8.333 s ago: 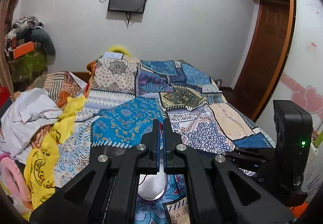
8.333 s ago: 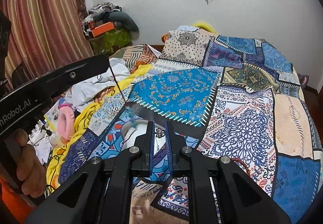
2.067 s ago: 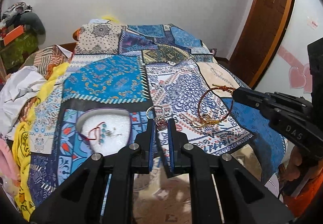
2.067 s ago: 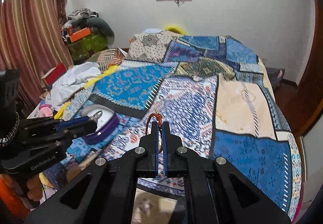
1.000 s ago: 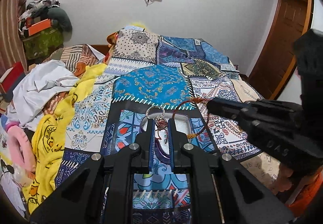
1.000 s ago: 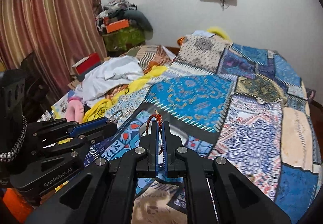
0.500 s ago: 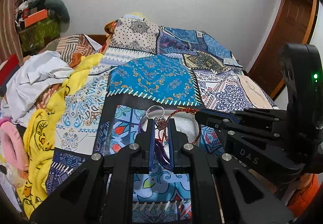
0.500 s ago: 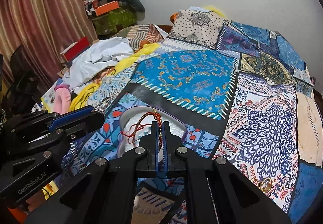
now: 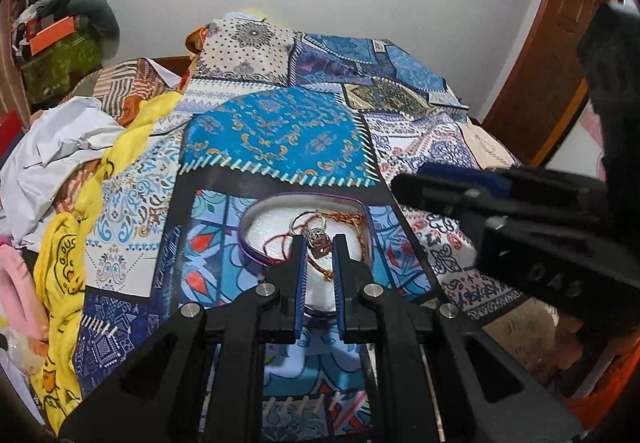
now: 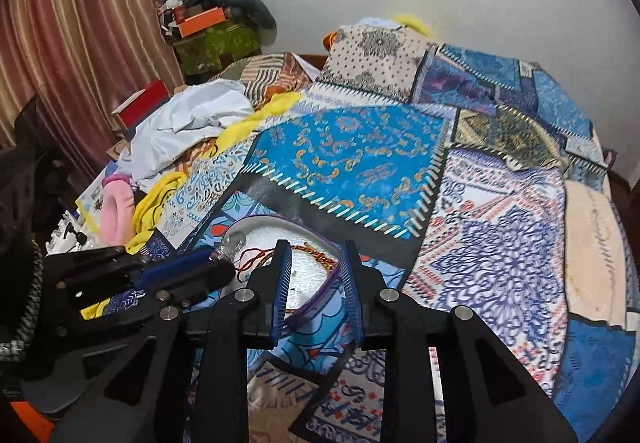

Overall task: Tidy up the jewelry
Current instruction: 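Lift both open tools away from the heart dish, then move both tools toward the gold rings on the blanket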

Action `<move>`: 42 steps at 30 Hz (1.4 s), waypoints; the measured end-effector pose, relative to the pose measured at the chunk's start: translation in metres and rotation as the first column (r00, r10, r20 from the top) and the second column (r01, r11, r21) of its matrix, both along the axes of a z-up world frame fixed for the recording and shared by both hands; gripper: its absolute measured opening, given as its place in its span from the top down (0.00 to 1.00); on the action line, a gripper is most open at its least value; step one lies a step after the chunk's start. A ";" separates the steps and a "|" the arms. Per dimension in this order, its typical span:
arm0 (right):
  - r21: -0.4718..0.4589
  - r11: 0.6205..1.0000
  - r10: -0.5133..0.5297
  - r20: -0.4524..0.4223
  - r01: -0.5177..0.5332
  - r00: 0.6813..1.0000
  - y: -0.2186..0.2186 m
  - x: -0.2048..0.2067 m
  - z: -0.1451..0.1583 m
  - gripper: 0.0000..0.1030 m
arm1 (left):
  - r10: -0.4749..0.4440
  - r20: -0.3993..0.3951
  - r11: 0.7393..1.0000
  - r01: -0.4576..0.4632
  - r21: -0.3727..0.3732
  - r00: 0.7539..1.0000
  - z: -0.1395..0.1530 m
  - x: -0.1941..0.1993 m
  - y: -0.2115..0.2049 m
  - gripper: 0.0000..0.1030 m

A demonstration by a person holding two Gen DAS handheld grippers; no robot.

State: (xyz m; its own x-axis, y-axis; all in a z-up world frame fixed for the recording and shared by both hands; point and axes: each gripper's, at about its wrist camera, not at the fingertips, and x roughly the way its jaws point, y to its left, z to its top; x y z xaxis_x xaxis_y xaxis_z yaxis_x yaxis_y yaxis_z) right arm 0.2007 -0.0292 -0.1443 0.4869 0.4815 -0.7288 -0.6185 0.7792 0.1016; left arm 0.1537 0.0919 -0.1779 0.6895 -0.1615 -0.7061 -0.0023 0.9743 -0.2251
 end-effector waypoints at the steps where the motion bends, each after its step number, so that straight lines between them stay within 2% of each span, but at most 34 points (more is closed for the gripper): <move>1: 0.003 1.000 -0.003 0.002 0.003 1.000 -0.002 -0.001 0.001 0.77 | -0.005 -0.004 1.000 0.005 0.001 1.000 -0.001 0.000 -0.002 0.89; 3: 0.006 1.000 -0.010 0.002 0.010 1.000 -0.008 -0.001 0.002 0.71 | -0.012 -0.015 1.000 0.012 0.006 1.000 -0.003 0.000 -0.006 0.89; 13: 0.004 0.999 -0.053 0.007 0.053 0.999 -0.031 -0.008 0.004 0.71 | -0.006 -0.045 0.999 0.008 0.036 0.999 -0.002 -0.001 -0.014 0.89; 22: 0.012 0.995 -0.095 0.037 0.095 0.995 -0.053 -0.013 0.013 0.71 | -0.011 0.005 0.999 0.011 0.052 1.000 0.025 -0.007 -0.025 0.87; 26: 0.018 0.993 -0.119 0.051 0.118 0.992 -0.068 -0.015 0.017 0.70 | -0.020 0.033 0.998 0.018 0.057 0.999 0.037 -0.007 -0.035 0.79; 34: 0.024 0.983 -0.181 0.074 0.180 0.981 -0.103 -0.015 0.022 0.70 | -0.072 0.062 0.995 0.068 0.076 0.995 0.051 -0.004 -0.066 0.76; 42: 0.019 0.965 -0.262 0.065 0.261 0.963 -0.143 -0.010 0.017 0.70 | -0.140 0.030 0.987 0.137 0.079 0.990 0.042 0.010 -0.099 0.75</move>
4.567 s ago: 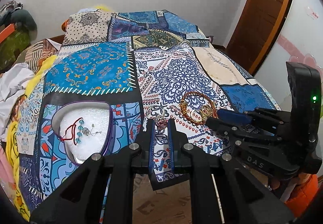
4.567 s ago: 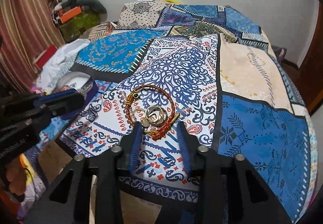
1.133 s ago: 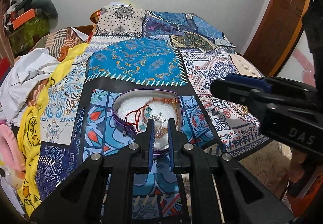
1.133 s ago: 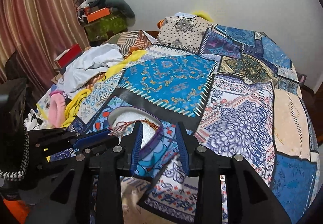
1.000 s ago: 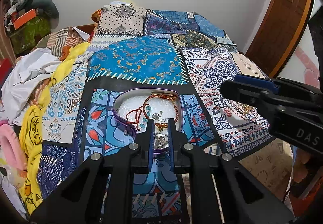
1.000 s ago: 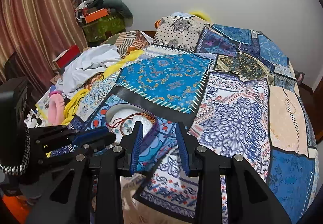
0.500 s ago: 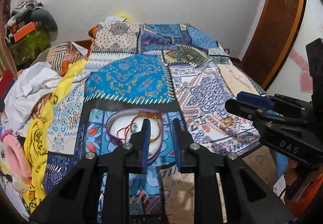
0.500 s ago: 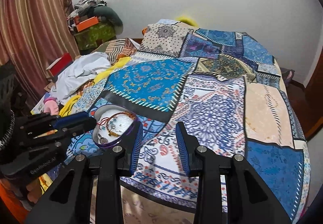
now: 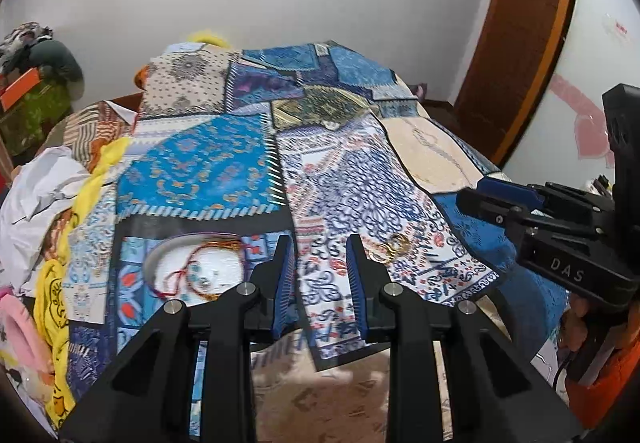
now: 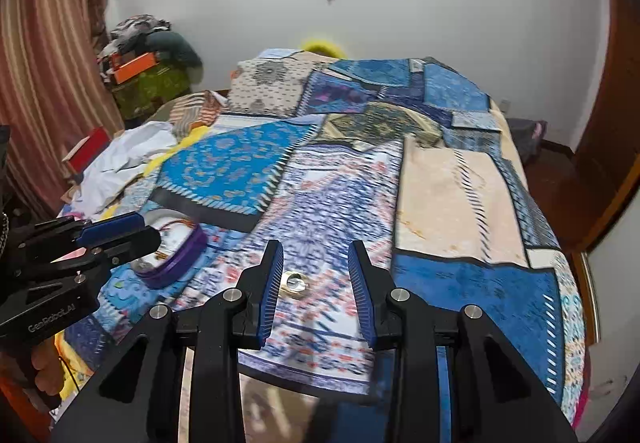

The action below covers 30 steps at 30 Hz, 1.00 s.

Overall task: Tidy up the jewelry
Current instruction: 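Move both tools toward the gold rings on the blanket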

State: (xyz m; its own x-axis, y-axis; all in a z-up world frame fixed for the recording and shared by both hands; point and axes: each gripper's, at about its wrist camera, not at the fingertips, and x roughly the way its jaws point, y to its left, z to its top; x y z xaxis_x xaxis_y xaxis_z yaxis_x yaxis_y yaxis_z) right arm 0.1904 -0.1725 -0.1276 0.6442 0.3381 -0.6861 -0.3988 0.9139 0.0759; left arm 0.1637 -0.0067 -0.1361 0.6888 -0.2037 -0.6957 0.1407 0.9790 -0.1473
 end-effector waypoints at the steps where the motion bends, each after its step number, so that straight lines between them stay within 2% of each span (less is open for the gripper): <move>1: 0.000 1.000 -0.006 -0.004 0.006 1.000 -0.004 0.001 -0.002 0.70 | -0.010 -0.007 1.000 0.010 0.003 1.000 -0.002 0.002 -0.004 0.75; 16: 0.004 0.999 -0.031 -0.104 0.032 0.994 -0.034 0.011 -0.037 0.70 | -0.121 -0.140 0.992 0.124 0.016 0.983 -0.045 0.029 -0.051 0.74; 19: 0.008 1.000 -0.029 -0.116 0.030 0.993 -0.035 0.014 -0.041 0.70 | -0.133 -0.160 0.991 0.136 0.007 0.978 -0.053 0.035 -0.056 0.66; 24: 0.008 1.000 -0.020 -0.129 0.021 0.991 -0.036 0.016 -0.046 0.70 | -0.143 -0.150 0.989 0.147 0.011 0.978 -0.057 0.043 -0.063 0.64; 30: 0.015 1.000 -0.015 -0.139 0.017 0.990 -0.036 0.017 -0.049 0.70 | -0.148 -0.129 0.989 0.147 -0.021 0.980 -0.061 0.051 -0.061 0.67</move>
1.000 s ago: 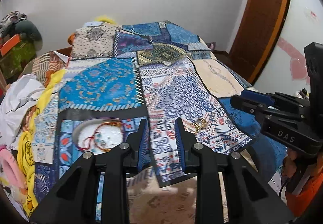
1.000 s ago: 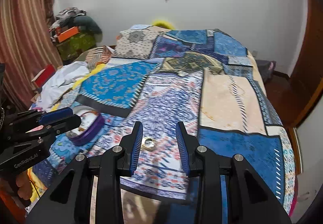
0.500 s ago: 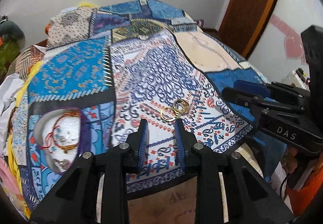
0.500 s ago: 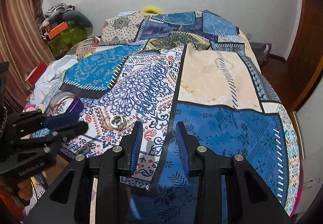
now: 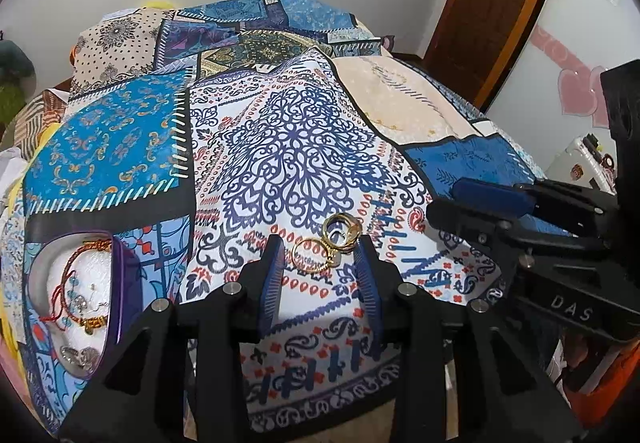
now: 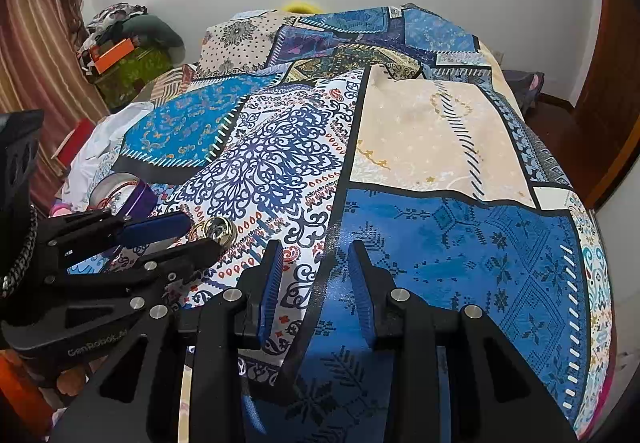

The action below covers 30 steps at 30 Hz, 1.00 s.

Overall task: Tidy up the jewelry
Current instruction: 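Move both tools toward the gold rings on the blanket, then grasp a gold ring with the left tool while the right tool grasps another gold ring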

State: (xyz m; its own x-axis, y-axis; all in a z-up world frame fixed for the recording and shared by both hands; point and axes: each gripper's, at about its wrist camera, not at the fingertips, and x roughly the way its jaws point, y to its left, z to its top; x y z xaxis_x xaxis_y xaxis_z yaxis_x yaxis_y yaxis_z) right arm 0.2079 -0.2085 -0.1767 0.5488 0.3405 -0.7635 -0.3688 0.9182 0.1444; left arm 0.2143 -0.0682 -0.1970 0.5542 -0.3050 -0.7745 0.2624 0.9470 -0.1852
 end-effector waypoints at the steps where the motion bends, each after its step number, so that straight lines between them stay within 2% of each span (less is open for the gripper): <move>1: 0.000 1.000 0.002 0.000 -0.002 1.000 0.000 0.000 0.000 0.70 | 0.000 0.003 1.000 0.000 0.000 1.000 0.000 0.000 0.000 0.69; 3: 0.000 1.000 0.008 -0.001 -0.008 1.000 0.002 0.000 0.000 0.70 | 0.002 0.007 1.000 -0.002 0.006 1.000 -0.001 0.001 0.000 0.76; 8: -0.001 1.000 0.029 -0.005 -0.029 1.000 0.009 0.000 0.001 0.70 | 0.003 0.002 1.000 -0.003 -0.029 1.000 0.000 0.001 0.006 0.76; 16: -0.010 0.998 0.066 -0.010 -0.066 0.998 0.025 -0.002 0.002 0.70 | 0.024 0.012 0.999 -0.024 -0.031 1.000 0.006 -0.016 0.020 0.76; 30: -0.030 0.989 0.141 -0.024 -0.142 0.990 0.064 0.002 -0.001 0.70 | 0.118 0.058 0.993 -0.116 -0.036 0.991 0.019 -0.039 0.063 0.76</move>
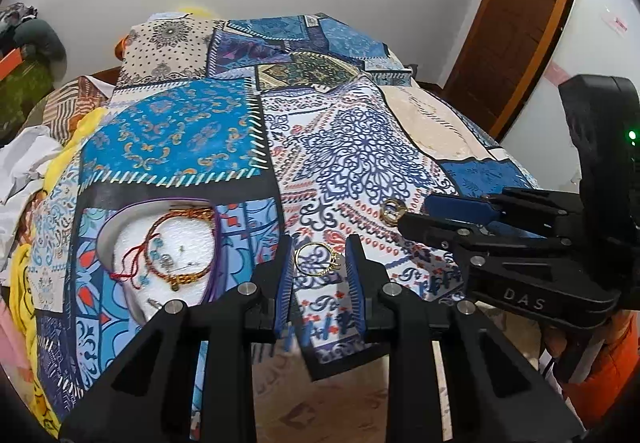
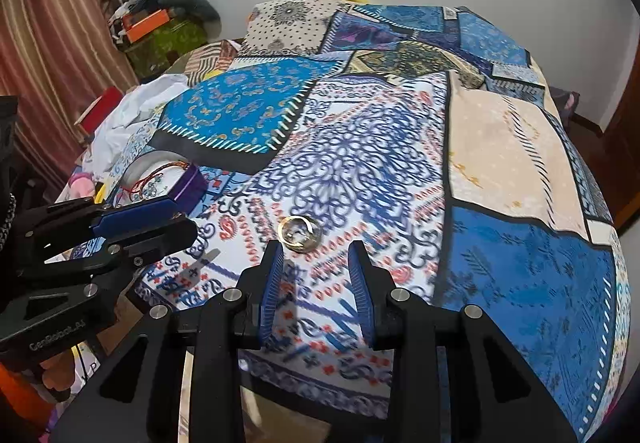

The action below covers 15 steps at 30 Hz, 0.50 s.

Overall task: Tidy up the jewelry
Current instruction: 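Grasp a gold ring with the left tool while the right tool grasps another gold ring, then lift both gold rings and carry them toward the heart dish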

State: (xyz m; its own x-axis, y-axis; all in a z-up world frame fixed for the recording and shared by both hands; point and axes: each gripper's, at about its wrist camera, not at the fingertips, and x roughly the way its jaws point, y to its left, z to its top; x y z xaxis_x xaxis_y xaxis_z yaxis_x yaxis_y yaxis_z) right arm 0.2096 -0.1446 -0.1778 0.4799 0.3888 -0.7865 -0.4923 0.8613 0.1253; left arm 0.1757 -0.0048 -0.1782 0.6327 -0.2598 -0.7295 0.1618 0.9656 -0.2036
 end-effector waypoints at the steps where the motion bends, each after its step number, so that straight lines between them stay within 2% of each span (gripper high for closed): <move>1: 0.000 1.000 0.003 0.000 -0.003 1.000 0.002 0.001 0.000 0.70 | 0.001 0.001 1.000 -0.001 -0.002 1.000 0.000 -0.001 0.001 0.76; 7: -0.012 1.000 0.025 -0.021 -0.025 0.999 0.015 0.005 -0.005 0.70 | 0.012 0.005 1.000 -0.012 -0.015 1.000 -0.002 -0.003 0.008 0.76; 8: -0.013 1.000 0.020 -0.020 -0.021 1.000 0.015 0.006 -0.006 0.72 | 0.014 0.005 1.000 -0.014 -0.017 1.000 -0.002 -0.003 0.009 0.76; 9: -0.015 1.000 0.015 -0.016 -0.015 1.000 0.015 0.006 -0.006 0.79 | 0.016 0.004 1.000 -0.016 -0.020 1.000 -0.002 -0.003 0.010 0.76; 13: -0.006 1.000 0.011 -0.010 -0.011 1.000 0.012 0.004 -0.005 0.81 | 0.023 0.000 0.999 -0.023 -0.024 1.000 -0.003 -0.003 0.013 0.76; 15: -0.010 1.000 0.014 -0.004 -0.014 1.000 0.011 0.002 -0.003 0.93 | 0.024 0.000 0.999 -0.024 -0.027 1.000 -0.003 -0.003 0.014 0.76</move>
